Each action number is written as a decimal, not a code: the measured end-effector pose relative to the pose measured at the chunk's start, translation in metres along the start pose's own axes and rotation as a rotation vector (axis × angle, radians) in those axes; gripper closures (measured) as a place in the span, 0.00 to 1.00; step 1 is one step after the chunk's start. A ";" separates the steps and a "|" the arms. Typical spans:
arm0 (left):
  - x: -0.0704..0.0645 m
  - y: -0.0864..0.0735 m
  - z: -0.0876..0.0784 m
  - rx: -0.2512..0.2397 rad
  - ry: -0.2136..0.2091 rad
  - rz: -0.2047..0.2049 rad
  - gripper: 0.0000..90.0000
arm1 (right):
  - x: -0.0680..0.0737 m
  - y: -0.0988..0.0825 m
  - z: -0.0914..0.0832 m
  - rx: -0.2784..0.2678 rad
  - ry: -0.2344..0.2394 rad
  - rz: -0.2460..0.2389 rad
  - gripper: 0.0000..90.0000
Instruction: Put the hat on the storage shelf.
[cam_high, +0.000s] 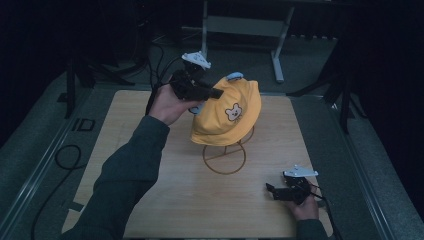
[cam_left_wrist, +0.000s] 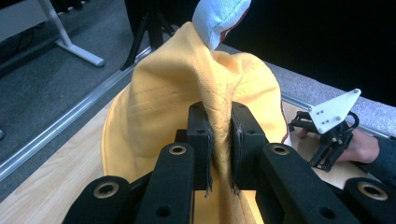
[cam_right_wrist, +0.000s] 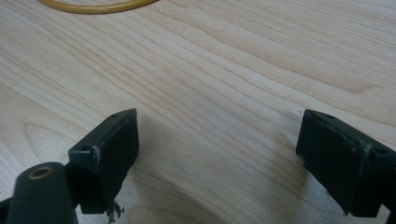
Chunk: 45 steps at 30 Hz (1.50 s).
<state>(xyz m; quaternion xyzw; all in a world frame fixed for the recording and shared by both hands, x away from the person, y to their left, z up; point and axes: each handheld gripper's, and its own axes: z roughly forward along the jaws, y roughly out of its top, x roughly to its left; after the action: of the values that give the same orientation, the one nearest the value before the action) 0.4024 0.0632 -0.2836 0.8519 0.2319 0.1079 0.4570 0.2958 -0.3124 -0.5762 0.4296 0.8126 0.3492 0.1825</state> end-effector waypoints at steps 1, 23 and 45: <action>0.000 0.001 0.002 0.001 -0.002 0.000 0.89 | 0.000 0.000 0.000 0.000 0.000 0.001 0.14; 0.000 0.014 0.039 0.109 0.037 -0.005 0.82 | 0.000 0.000 0.000 -0.002 -0.001 -0.004 0.14; -0.004 0.011 0.049 0.081 0.128 -0.081 0.28 | 0.000 0.000 0.000 -0.003 -0.001 -0.002 0.14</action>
<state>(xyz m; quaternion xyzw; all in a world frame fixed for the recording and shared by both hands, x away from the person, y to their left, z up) 0.4215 0.0204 -0.3017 0.8510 0.2990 0.1344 0.4103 0.2960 -0.3125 -0.5762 0.4287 0.8124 0.3499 0.1837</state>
